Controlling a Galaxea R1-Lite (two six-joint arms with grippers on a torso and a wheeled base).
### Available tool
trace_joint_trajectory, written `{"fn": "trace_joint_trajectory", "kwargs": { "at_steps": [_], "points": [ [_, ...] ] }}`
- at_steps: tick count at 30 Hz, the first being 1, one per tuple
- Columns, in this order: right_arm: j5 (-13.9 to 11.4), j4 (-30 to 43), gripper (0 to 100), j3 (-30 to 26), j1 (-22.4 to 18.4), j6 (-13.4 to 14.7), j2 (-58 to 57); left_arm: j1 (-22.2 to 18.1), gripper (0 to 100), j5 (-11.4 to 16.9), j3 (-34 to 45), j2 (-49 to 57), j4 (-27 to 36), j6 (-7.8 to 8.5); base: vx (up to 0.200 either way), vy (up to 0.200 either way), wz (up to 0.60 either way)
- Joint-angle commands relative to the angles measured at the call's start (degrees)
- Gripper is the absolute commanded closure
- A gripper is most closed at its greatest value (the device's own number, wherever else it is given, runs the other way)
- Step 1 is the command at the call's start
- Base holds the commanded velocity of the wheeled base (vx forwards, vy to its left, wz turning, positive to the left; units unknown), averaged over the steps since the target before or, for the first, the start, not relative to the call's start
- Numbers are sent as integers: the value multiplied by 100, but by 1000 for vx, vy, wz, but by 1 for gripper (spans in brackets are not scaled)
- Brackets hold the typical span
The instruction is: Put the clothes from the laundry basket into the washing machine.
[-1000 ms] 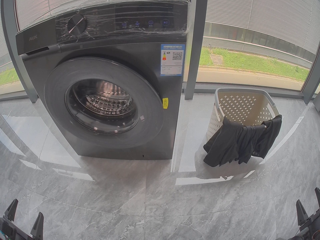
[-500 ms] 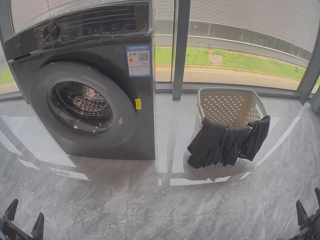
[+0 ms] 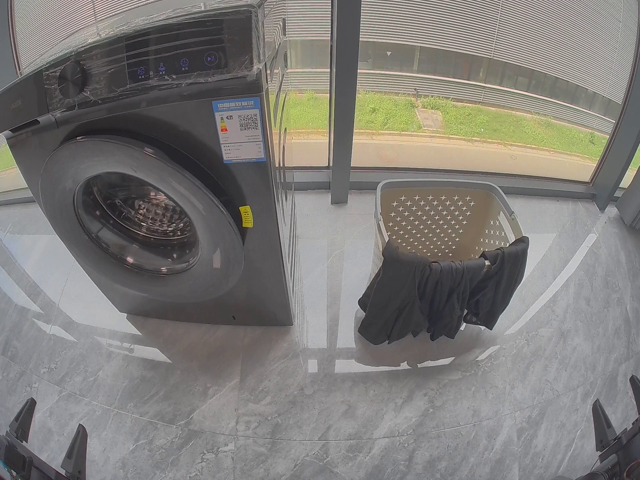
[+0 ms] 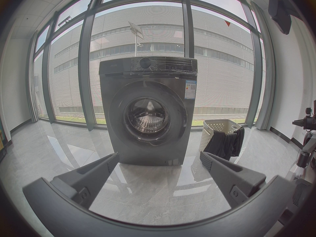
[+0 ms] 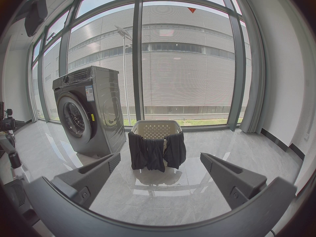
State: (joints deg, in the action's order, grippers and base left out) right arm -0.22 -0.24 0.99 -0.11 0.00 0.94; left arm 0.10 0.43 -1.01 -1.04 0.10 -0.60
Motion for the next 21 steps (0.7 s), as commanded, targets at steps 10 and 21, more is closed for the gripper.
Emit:
{"fn": "trace_joint_trajectory", "kwargs": {
  "at_steps": [10,21],
  "points": [
    [-4,-2,0,-99,2,0,-50,-1,0,1,101,104,-1,-2,200,0,0],
    [-4,-2,0,-99,2,0,-50,-1,0,1,101,104,-10,-2,73,-18,0]
  ]
}}
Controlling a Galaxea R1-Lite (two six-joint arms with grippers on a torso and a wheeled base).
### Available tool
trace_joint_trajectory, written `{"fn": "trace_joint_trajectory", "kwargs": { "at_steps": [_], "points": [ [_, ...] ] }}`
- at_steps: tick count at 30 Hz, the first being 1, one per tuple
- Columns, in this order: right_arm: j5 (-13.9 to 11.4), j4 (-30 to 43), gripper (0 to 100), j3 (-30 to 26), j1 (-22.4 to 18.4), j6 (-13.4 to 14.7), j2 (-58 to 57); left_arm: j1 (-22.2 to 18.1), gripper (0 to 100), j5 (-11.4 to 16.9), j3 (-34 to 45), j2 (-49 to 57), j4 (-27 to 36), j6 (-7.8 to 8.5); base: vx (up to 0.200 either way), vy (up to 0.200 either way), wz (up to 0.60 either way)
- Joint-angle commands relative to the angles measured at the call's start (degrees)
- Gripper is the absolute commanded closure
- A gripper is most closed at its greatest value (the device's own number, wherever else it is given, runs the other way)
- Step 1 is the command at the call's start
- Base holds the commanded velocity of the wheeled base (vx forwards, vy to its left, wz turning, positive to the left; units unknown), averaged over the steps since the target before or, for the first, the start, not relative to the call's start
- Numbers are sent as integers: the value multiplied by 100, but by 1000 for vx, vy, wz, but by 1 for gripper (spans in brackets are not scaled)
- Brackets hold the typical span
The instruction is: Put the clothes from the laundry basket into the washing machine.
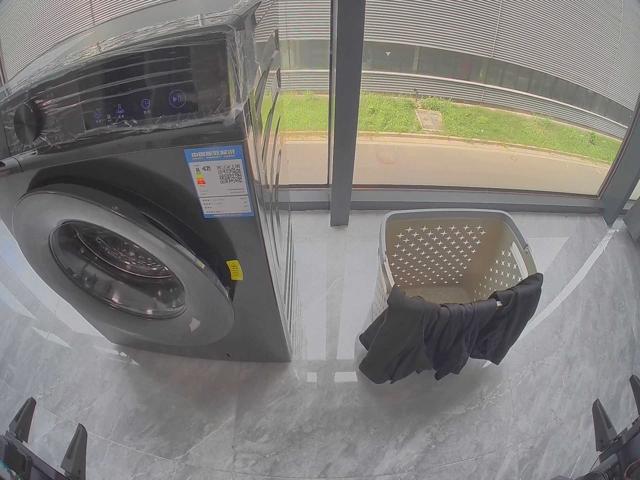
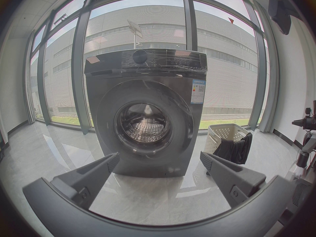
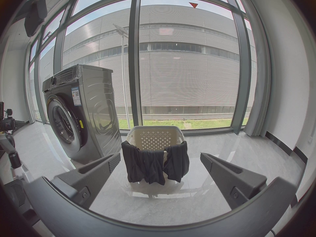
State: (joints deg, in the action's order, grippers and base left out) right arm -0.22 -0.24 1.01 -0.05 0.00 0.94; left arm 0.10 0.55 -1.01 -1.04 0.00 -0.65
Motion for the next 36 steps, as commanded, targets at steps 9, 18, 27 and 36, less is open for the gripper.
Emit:
{"fn": "trace_joint_trajectory", "kwargs": {
  "at_steps": [9,18,27,36],
  "points": [
    [-4,-2,0,-101,-4,0,-50,-1,0,-11,101,104,0,3,0,-200,0],
    [-4,-2,0,-101,-4,0,-50,-1,0,-11,101,104,0,-6,0,-200,0],
    [4,-2,0,-101,-4,0,-50,-1,0,-11,101,104,0,-6,0,-200,0],
    [4,-2,0,-101,-4,0,-50,-1,0,-2,101,104,0,3,0,-178,0]
  ]
}}
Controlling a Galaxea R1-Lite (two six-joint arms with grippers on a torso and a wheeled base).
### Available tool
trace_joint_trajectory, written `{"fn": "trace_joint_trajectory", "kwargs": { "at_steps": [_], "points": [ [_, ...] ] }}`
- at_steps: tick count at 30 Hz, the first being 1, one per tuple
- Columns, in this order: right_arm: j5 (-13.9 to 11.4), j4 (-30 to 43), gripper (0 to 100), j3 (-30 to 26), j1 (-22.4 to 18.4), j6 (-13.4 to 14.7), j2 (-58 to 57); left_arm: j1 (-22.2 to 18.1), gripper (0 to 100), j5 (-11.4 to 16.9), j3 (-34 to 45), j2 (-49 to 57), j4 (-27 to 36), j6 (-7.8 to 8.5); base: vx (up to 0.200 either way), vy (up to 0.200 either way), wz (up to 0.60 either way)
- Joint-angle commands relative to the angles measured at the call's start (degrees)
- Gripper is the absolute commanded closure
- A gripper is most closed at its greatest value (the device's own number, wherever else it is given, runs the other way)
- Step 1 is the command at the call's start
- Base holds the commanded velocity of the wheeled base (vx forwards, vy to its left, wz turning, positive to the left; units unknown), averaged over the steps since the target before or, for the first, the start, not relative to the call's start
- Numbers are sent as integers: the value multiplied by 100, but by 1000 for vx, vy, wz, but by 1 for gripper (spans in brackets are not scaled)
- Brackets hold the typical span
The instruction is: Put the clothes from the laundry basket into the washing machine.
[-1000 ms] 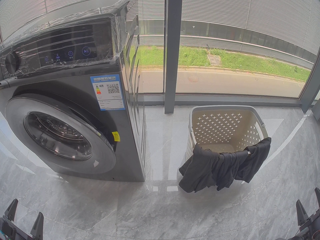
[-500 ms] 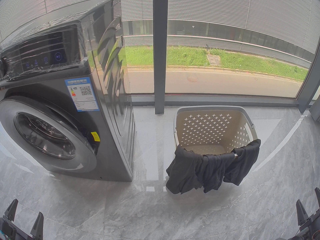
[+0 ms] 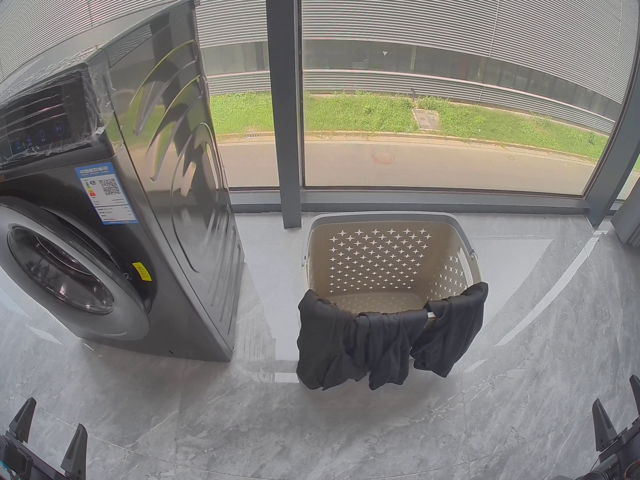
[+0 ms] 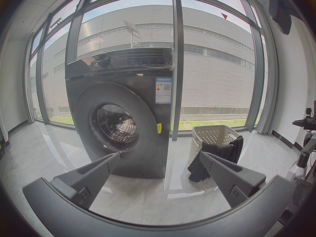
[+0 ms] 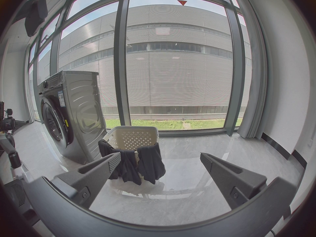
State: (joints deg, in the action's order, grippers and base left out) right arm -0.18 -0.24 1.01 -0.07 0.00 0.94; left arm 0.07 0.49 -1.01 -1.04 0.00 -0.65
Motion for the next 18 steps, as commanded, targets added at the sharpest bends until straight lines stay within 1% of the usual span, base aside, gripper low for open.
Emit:
{"fn": "trace_joint_trajectory", "kwargs": {
  "at_steps": [1,7,11,18],
  "points": [
    [-8,-2,0,-101,-1,0,-50,1,0,13,101,104,0,3,0,0,0],
    [-8,-2,0,-101,-1,0,-50,1,0,13,101,104,9,47,0,0,0],
    [1,-2,0,-101,-1,0,-50,1,0,-5,101,104,0,3,0,0,0],
    [1,-2,0,-101,-1,0,-50,1,0,-14,101,104,0,-6,200,0,0]
  ]
}}
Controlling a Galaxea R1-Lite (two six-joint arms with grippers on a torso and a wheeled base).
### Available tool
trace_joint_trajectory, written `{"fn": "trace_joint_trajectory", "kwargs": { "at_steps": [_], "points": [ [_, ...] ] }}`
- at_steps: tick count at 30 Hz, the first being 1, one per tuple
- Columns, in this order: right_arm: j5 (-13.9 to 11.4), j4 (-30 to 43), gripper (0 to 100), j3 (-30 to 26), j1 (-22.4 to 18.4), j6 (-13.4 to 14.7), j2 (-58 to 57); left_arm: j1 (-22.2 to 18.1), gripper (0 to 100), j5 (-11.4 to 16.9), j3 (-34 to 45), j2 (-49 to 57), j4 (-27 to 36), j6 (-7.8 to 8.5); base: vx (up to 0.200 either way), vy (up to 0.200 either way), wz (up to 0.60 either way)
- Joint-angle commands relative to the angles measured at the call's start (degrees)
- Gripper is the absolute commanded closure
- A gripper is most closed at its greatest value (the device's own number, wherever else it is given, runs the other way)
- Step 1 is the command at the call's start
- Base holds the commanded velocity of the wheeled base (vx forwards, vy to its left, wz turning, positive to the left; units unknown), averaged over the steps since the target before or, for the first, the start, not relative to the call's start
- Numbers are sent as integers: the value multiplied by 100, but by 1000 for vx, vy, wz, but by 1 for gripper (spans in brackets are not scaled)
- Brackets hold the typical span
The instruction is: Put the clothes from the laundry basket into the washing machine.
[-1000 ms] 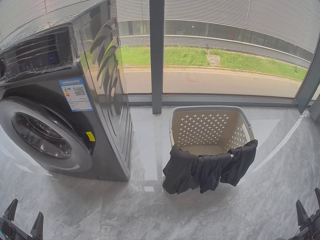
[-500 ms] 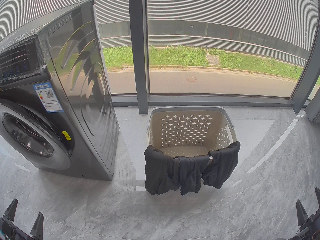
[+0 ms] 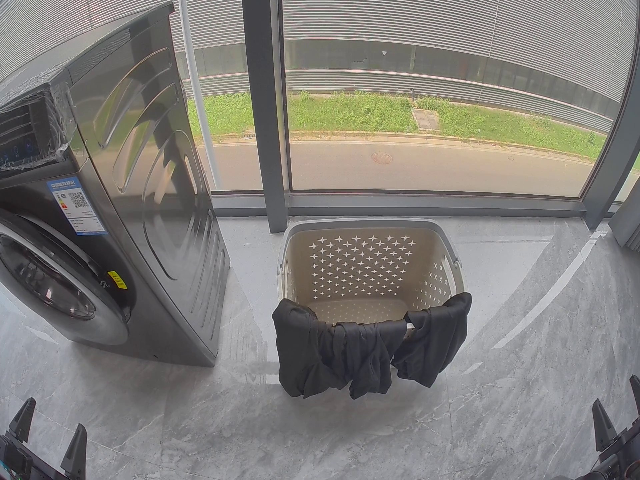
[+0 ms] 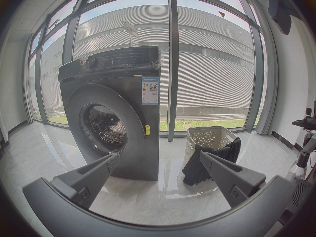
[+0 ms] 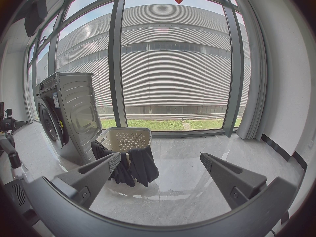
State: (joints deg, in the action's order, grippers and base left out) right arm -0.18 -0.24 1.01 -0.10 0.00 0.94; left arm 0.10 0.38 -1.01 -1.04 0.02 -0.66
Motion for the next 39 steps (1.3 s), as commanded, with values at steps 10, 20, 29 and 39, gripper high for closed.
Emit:
{"fn": "trace_joint_trajectory", "kwargs": {
  "at_steps": [10,20,29,39],
  "points": [
    [-8,-2,0,-101,1,0,-59,-1,0,24,101,104,-2,-4,100,0,0],
    [-8,-2,0,-101,1,0,-50,-1,0,33,101,104,-2,-4,0,0,0],
    [-8,-2,0,-101,1,0,-50,-1,0,33,101,104,-2,-4,0,0,0],
    [-8,-2,0,-101,1,0,-50,-1,0,6,101,104,-2,4,20,0,0]
  ]
}}
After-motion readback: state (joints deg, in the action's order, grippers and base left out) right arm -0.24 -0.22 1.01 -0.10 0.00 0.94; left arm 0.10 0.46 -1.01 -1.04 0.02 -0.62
